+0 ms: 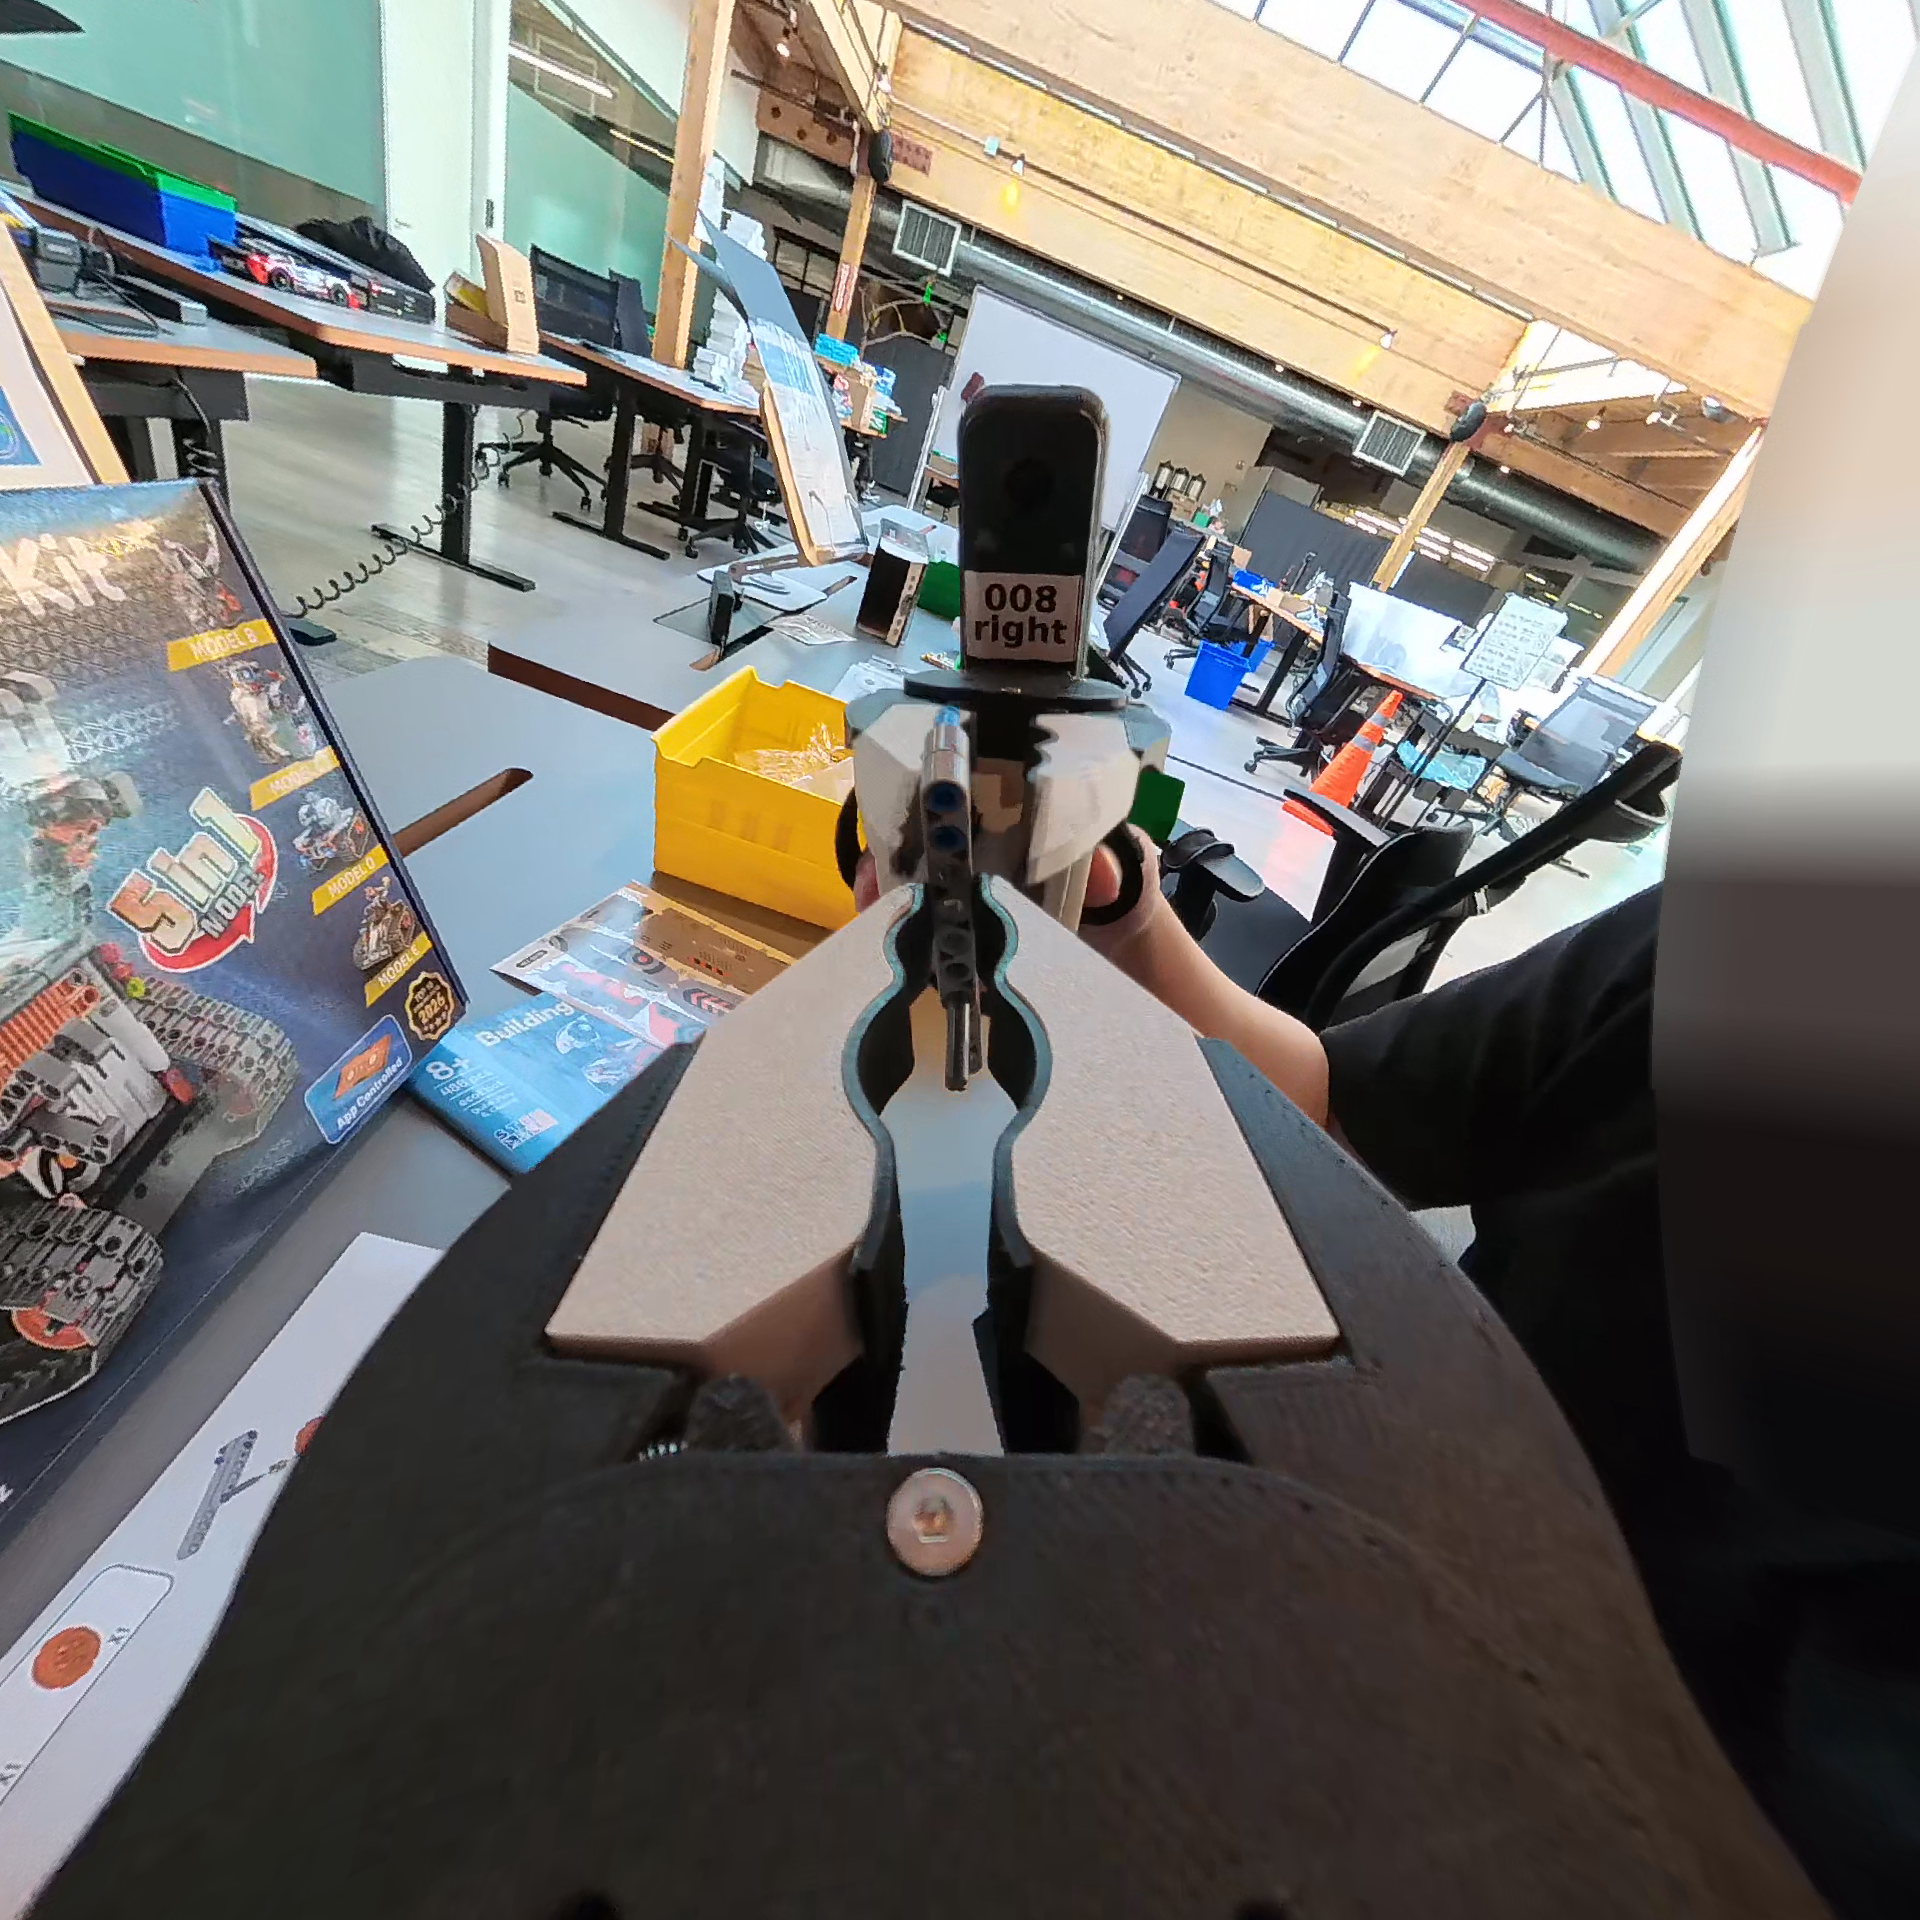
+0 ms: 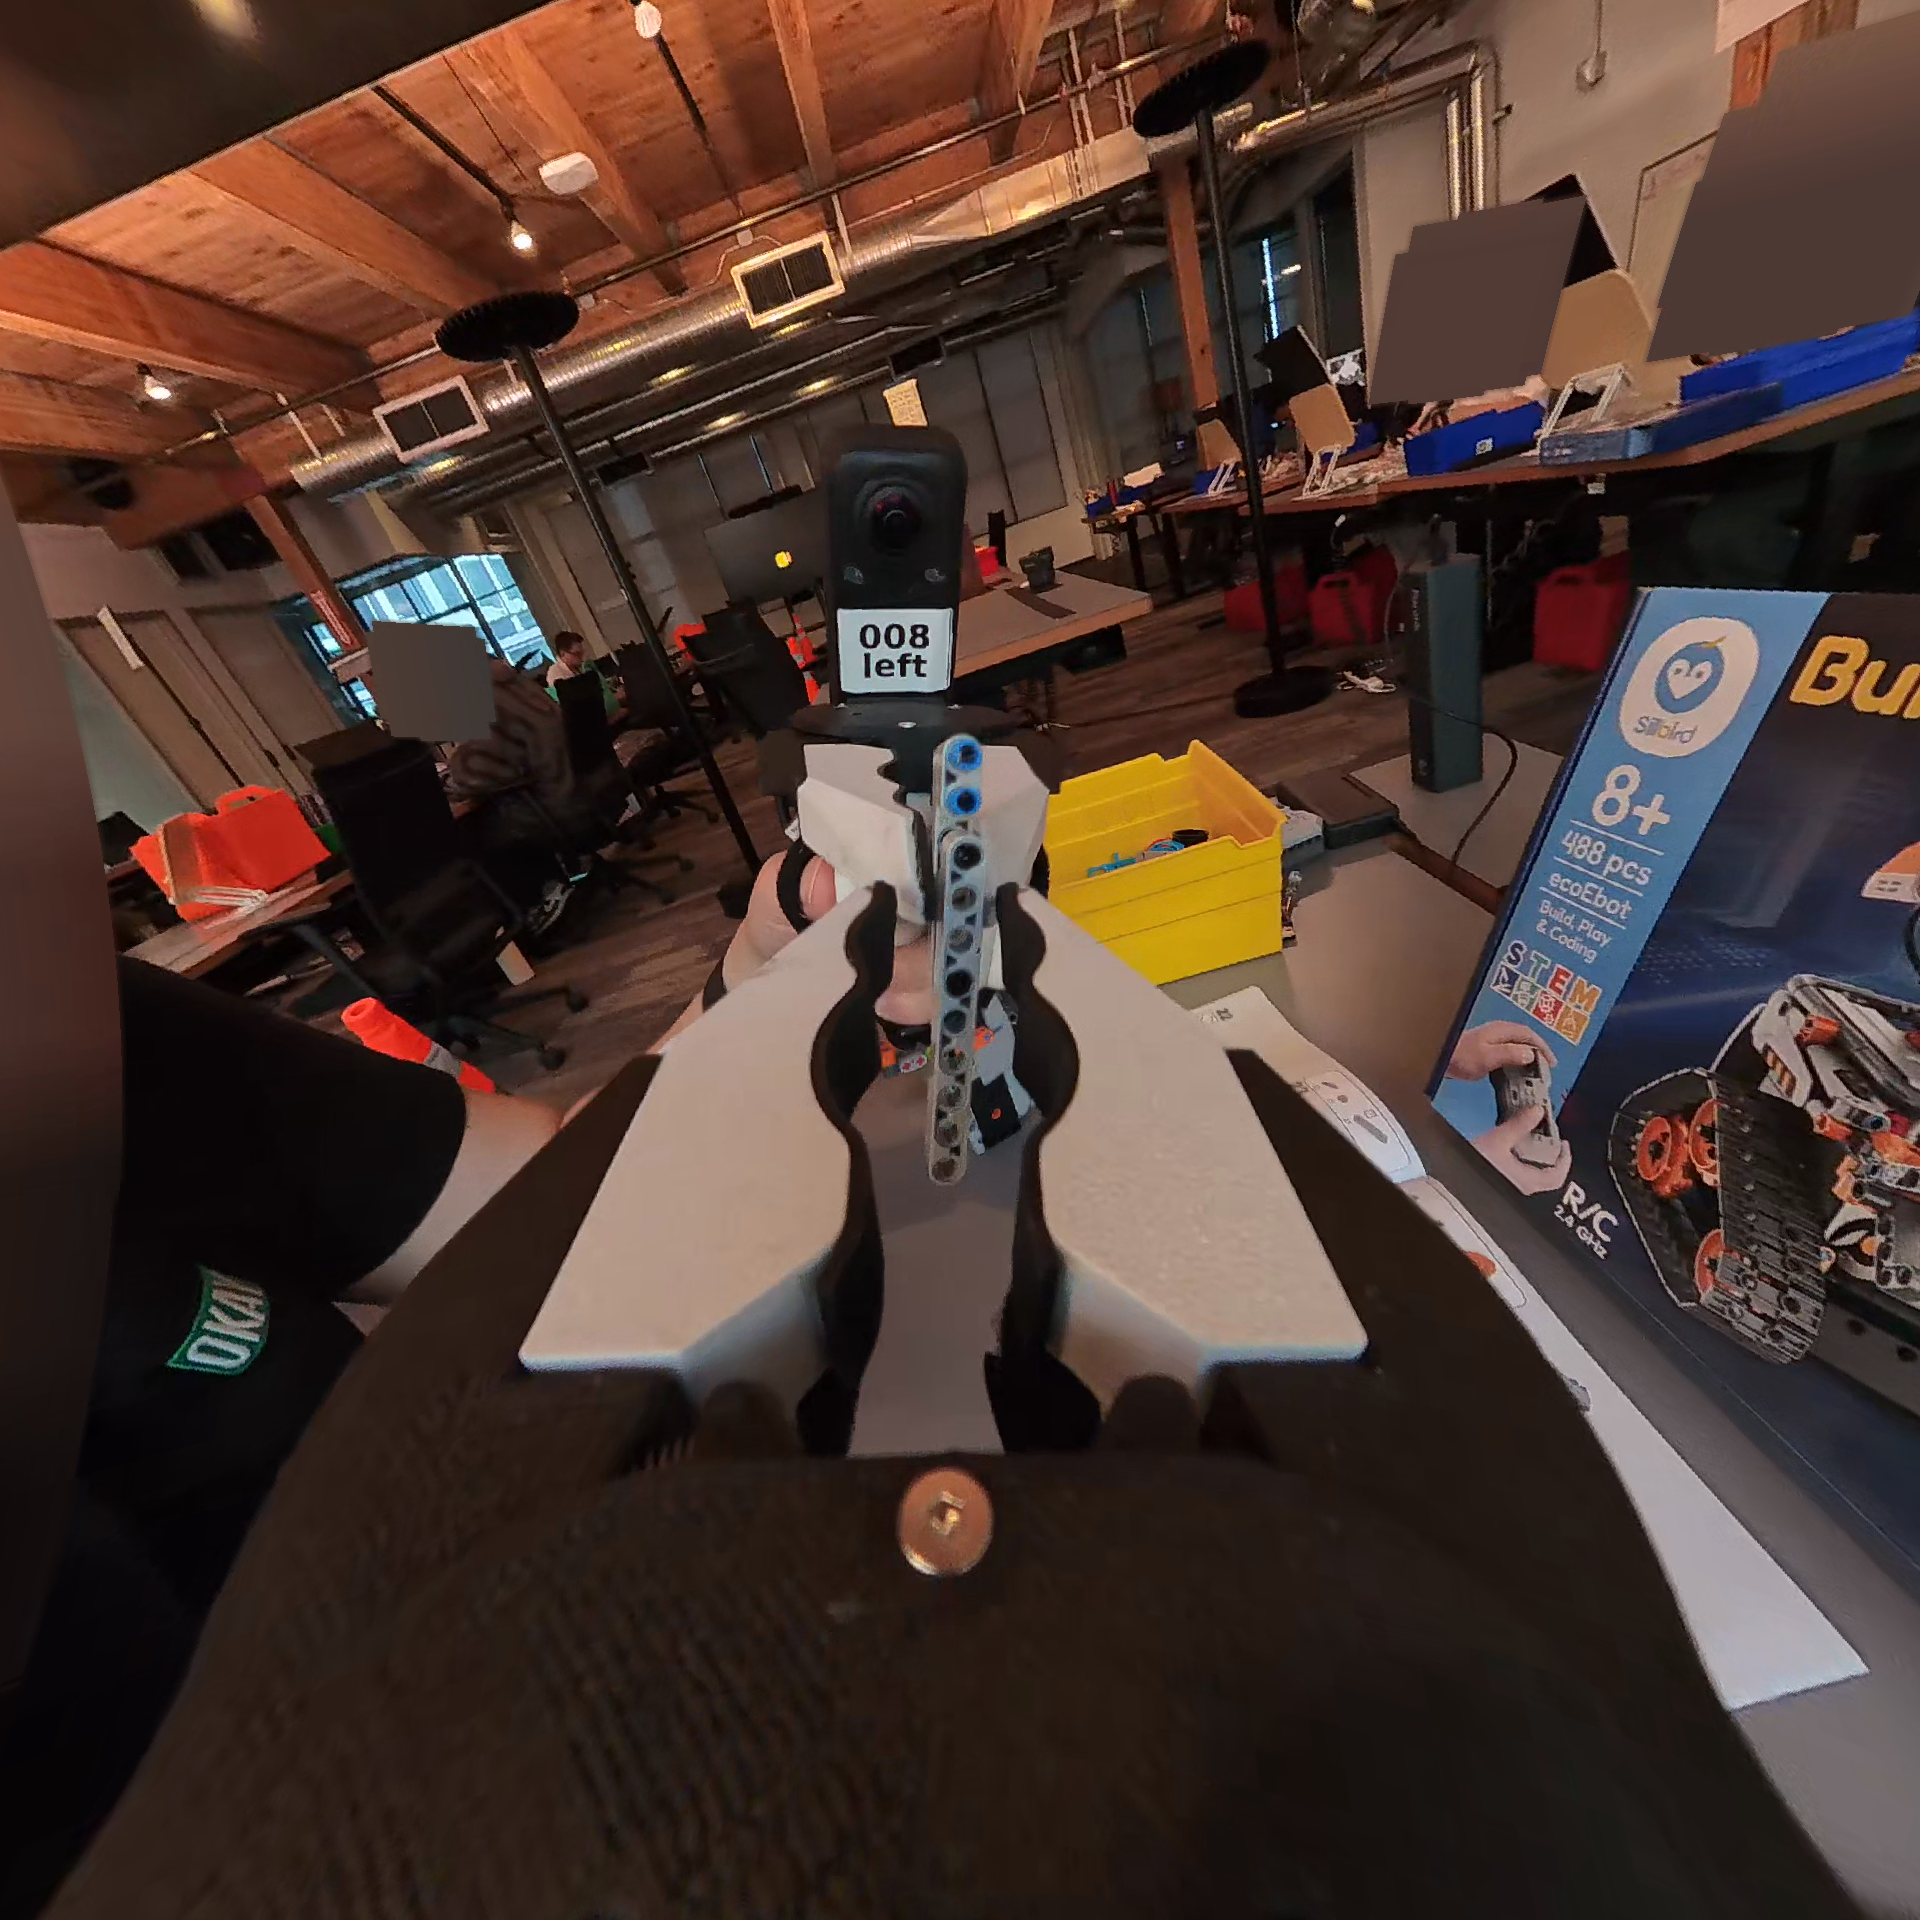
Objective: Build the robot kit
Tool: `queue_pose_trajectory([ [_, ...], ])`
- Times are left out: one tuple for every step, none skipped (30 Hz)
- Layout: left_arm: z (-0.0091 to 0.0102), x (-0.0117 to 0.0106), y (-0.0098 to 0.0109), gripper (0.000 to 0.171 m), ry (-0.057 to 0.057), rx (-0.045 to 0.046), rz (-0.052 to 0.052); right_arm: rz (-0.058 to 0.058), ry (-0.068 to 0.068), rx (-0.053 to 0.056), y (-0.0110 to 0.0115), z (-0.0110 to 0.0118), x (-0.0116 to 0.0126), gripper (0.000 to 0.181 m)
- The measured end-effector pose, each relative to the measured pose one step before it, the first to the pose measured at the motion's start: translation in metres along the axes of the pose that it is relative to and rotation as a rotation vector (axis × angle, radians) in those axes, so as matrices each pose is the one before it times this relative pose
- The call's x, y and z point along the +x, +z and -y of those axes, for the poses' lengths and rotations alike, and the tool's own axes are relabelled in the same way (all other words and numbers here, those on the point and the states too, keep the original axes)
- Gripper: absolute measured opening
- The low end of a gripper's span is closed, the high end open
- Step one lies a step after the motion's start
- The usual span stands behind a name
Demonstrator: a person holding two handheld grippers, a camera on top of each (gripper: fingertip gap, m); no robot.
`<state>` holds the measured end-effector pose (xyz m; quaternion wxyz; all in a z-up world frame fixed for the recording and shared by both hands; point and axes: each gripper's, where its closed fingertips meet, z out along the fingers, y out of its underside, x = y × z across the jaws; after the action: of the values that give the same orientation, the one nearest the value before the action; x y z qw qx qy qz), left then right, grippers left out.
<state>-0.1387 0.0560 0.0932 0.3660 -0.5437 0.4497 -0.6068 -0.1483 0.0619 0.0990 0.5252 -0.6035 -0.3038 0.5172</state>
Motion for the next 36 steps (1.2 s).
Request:
queue_pose_trajectory([
  [-0.00089,0.00024,0.00032,0.005,0.0001,-0.00729,-0.0001,-0.0035,0.0081,0.0141,-0.00168,0.00248,0.00137,0.019],
  [-0.00052,0.00052,0.00036,0.005,0.0017,-0.00455,-0.0005,0.0056,0.0063,0.017,-0.00151,0.00281,-0.00016,0.018],
  [-0.00023,0.00096,0.00047,0.005,0.0036,-0.00203,-0.0032,0.0124,0.0069,0.0109,-0.00092,0.00168,-0.00144,0.018],
  [-0.00006,0.00053,0.00045,0.005,0.0016,-0.00195,-0.0002,0.0087,0.009,-0.0052,-0.00022,-0.00063,-0.00061,0.017],
  [-0.00033,0.00038,0.0006,0.005,0.0013,-0.00263,0.0004,0.0058,0.0044,-0.0044,0.00017,-0.00057,-0.00052,0.017],
  [-0.0005,0.00132,0.0008,0.005,0.0041,-0.00327,-0.006,0.0025,0.0003,0.0043,0.00026,0.00033,-0.00027,0.016],
  [-0.0004,0.00137,0.00078,0.005,0.0046,-0.00238,-0.0058,0.0005,-0.0002,0.0019,0.00034,0.00015,0.00002,0.015],
  [-0.00036,0.00111,0.00076,0.005,0.0042,-0.00278,-0.0036,0.004,-0.0077,0.0029,-0.00013,0.00036,-0.00088,0.006],
  [0.00019,0.00116,0.00022,0.005,0.0046,0.00011,-0.0051,0.0042,-0.0083,0.0015,-0.00002,0.00012,-0.00125,0.006],
  [0.00063,0.0014,-0.00016,0.005,0.0045,0.00328,-0.0068,0.002,-0.0123,-0.004,-0.00013,0.0002,-0.0012,0.006],
  [0.00076,0.0014,-0.00006,0.005,0.0068,0.0044,-0.0072,-0.001,-0.0165,-0.0016,-0.00001,0.00064,-0.00157,0.005],
  [0.00071,0.00103,-0.00019,0.005,0.0078,0.00495,-0.0044,-0.0055,-0.016,-0.0033,0.00011,0.00054,-0.00128,0.005],
  [0.00089,0.00029,-0.00038,0.005,0.0054,0.00612,-0.0005,-0.0097,-0.0146,-0.0065,0.00023,0.00016,-0.00058,0.005],
  [0.00144,0.00029,-0.00095,0.007,0.0037,0.00921,-0.0021,-0.0089,-0.0163,-0.0069,0.0003,0.00007,-0.0008,0.006],
  [0.00196,0.00046,-0.00163,0.012,0.0017,0.01203,-0.0046,-0.0101,-0.0177,-0.0092,0.00032,-0.00038,-0.00034,0.005],
  [0.00227,0.00003,-0.00245,0.014,0.0027,0.0122,-0.0024,-0.012,-0.0172,-0.007,0.00016,-0.00014,0.00012,0.005],
  [0.00245,0.00003,-0.00279,0.013,0.0078,0.01279,-0.0004,-0.0075,-0.0145,-0.0057,0.00009,-0.00004,-0.0004,0.006],
  [0.00152,0.00064,-0.00264,0.011,0.0152,0.0078,-0.0022,-0.0052,-0.0118,0.0015,-0.00015,0.00103,-0.00055,0.005],
  [0.00033,-0.0001,-0.00226,0.008,0.0181,-0.00079,0.0039,-0.0031,-0.0087,0.0071,-0.00029,0.00166,-0.00062,0.005],
  [-0.00013,-0.00066,-0.00165,0.008,0.0166,-0.00332,0.0079,-0.0012,-0.0034,0.0031,-0.00033,0.00112,-0.00057,0.005],
  [0.00037,-0.00008,-0.00089,0.009,0.0125,0.00129,0.0034,0.003,-0.0017,-0.0056,0.00002,-0.00032,-0.00085,0.005],
  [0.00079,0.00057,0.0,0.011,0.0073,0.00665,-0.0021,-0.0002,-0.0045,-0.0039,0.00017,-0.0004,-0.00027,0.005],
  [0.00031,-0.00001,0.0007,0.014,0.0009,0.00402,0.0002,-0.0035,-0.0036,0.0001,0.00025,0.00001,0.00022,0.005],
  [-0.00019,-0.0002,0.00083,0.015,0.0001,0.0009,-0.0002,-0.0016,-0.0023,0.0019,0.00012,0.00021,0.00007,0.005],
  [-0.00041,0.00013,0.00084,0.014,0.0028,0.00048,-0.0019,0.0038,-0.0004,0.0026,0.00029,0.00022,-0.00074,0.005],
  [-0.00097,0.00042,0.00102,0.013,0.0038,-0.00311,-0.0037,0.0007,0.0009,0.0011,0.0003,0.00014,-0.00013,0.005],
  [-0.00084,0.00075,0.00107,0.012,0.003,-0.00277,-0.0048,-0.007,-0.0038,0.0017,0.00007,0.00018,0.00084,0.005],
  [-0.00061,0.00078,0.00104,0.008,0.0022,-0.00184,-0.0043,-0.0055,-0.0069,-0.0026,0.0002,-0.00051,0.0006,0.005],
  [-0.00075,-0.00047,0.00083,0.006,0.0021,-0.00267,0.0026,-0.001,-0.0057,-0.003,0.00022,-0.00044,-0.00005,0.005],
  [-0.0001,-0.00051,0.00042,0.005,0.0014,0.00217,0.002,-0.0035,-0.0027,0.0001,0.0,0.00007,0.00034,0.005],
  [0.00062,-0.00021,0.0001,0.005,-0.0015,0.00578,-0.0013,-0.0014,-0.0028,0.0037,-0.00023,0.00043,0.00027,0.005],
  [0.0003,0.00003,0.00022,0.005,-0.0018,0.00302,-0.0025,0.0012,-0.0012,0.0031,-0.00011,0.00027,-0.00005,0.005],
  [-0.00021,0.00027,0.00035,0.005,-0.0016,-0.00011,-0.0026,0.0019,-0.0016,0.0026,-0.00021,0.00022,0.00001,0.005],
  [-0.00045,0.00041,0.00024,0.005,-0.0022,-0.00325,-0.0032,0.0027,-0.0015,0.0,-0.00023,-0.00008,-0.00028,0.005],
  [-0.00022,0.00052,0.00004,0.005,-0.0033,-0.00322,-0.0036,0.0023,-0.0004,-0.0015,0.0,-0.00003,-0.00036,0.005],
  [0.00009,0.00043,0.00009,0.005,-0.0034,-0.00153,-0.0019,0.0,-0.003,-0.0002,-0.00006,0.00029,-0.00035,0.005],
])
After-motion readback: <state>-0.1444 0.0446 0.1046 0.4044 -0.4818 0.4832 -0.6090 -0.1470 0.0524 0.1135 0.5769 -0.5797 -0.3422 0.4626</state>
